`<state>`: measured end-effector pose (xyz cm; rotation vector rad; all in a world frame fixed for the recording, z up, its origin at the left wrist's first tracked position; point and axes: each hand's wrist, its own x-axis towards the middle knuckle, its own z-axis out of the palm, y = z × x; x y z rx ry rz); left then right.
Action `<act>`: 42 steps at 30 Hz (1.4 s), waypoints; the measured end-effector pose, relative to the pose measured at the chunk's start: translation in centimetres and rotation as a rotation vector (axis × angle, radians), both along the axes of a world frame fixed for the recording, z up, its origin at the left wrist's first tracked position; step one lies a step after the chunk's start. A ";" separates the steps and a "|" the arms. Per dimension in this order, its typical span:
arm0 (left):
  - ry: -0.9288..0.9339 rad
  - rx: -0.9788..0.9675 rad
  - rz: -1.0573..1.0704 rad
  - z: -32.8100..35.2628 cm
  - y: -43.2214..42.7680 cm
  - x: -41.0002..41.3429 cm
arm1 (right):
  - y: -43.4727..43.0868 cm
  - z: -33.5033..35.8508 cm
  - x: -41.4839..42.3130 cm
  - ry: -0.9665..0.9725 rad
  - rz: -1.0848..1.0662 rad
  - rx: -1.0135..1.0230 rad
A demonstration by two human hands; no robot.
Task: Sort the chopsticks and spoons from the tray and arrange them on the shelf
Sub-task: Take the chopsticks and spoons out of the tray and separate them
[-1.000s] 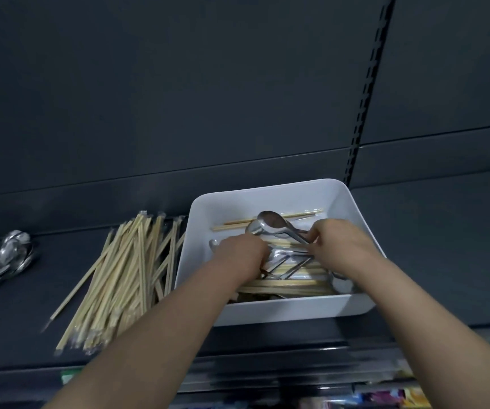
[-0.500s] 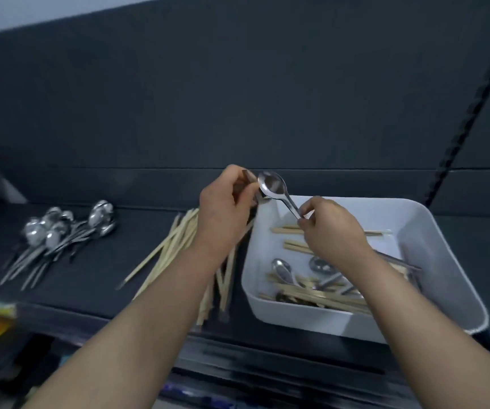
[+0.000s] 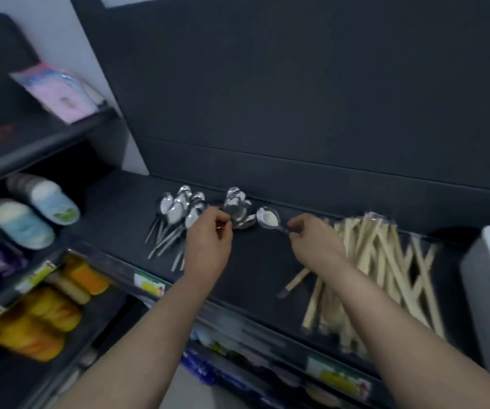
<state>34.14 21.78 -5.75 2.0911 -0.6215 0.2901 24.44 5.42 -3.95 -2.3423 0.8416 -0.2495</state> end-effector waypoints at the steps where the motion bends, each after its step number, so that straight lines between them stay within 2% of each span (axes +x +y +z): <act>1: 0.006 0.015 -0.003 -0.2 1.4 1.8 | 1.5 -0.2 2.0 0.005 -0.015 0.017; 6: 0.069 0.147 -0.025 -1.4 6.0 9.1 | 7.1 -1.2 10.0 0.002 -0.112 0.026; 9: 0.052 0.312 -0.115 -2.6 7.2 12.0 | 9.1 -2.0 13.2 0.046 -0.136 0.007; 16: 0.043 0.612 -0.353 -4.0 8.0 14.9 | 10.7 -3.2 16.2 0.204 0.032 -0.109; 21: -0.033 0.649 -0.248 -2.5 6.4 14.6 | 9.4 -2.3 14.9 0.186 0.096 -0.285; 24: -0.047 0.494 -0.238 -0.7 3.4 13.1 | 7.8 -1.6 12.5 0.252 0.103 -0.454; 26: -0.060 0.485 -0.291 0.4 0.8 11.6 | 6.4 -1.2 10.2 0.288 0.061 -0.520; 30: -0.090 0.465 -0.471 1.4 -4.5 6.7 | 3.2 -0.4 3.3 0.291 -0.089 -0.542; 36: -0.119 0.456 -0.749 3.4 -11.9 -5.3 | -2.4 0.7 -9.3 0.258 -0.326 -0.583; 42: -0.165 0.398 -0.862 4.7 -19.0 -17.8 | -8.7 1.6 -23.0 0.252 -0.480 -0.614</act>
